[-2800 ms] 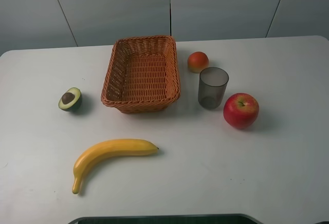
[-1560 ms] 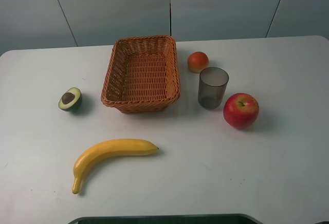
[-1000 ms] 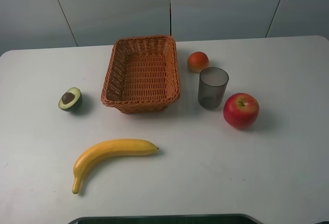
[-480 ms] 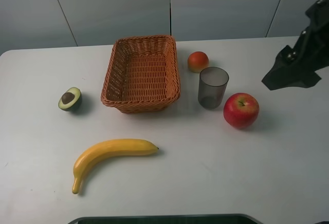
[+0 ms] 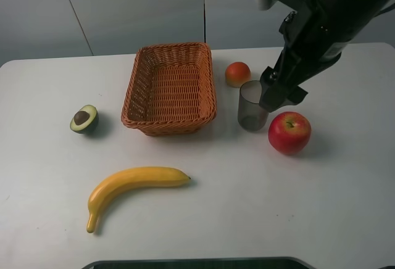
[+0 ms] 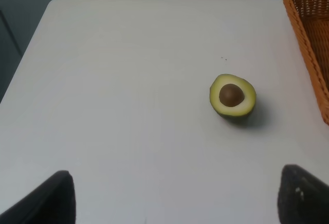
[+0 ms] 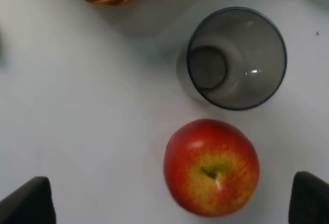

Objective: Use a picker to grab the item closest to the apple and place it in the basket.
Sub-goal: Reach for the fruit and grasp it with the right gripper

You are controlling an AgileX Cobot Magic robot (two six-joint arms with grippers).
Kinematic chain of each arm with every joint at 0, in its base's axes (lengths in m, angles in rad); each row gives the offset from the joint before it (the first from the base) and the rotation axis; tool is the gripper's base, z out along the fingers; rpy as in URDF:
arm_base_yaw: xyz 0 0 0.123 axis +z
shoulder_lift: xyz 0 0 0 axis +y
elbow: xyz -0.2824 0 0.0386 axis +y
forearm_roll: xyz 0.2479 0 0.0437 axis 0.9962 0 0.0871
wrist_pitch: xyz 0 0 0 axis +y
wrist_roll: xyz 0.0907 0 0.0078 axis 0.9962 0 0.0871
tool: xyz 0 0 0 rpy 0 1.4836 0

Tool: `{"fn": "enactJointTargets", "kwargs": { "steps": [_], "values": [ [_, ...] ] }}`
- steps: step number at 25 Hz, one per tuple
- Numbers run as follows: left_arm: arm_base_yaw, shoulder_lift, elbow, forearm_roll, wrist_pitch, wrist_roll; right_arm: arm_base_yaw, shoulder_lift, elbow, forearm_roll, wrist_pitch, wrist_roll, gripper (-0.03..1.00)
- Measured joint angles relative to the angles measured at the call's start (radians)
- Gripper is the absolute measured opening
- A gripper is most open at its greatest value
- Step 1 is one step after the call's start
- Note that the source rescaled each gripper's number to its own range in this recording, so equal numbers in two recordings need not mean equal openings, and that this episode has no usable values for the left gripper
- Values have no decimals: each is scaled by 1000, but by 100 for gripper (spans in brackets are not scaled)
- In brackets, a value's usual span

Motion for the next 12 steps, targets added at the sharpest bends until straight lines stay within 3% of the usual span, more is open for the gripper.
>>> {"fn": "enactJointTargets", "kwargs": {
  "steps": [6,12],
  "values": [
    [0,0,0,0,0,0,33,141,-73,-5,0,-13,100],
    [0,0,0,0,0,0,35,238,-104,22,-18,-141,100]
  ]
}}
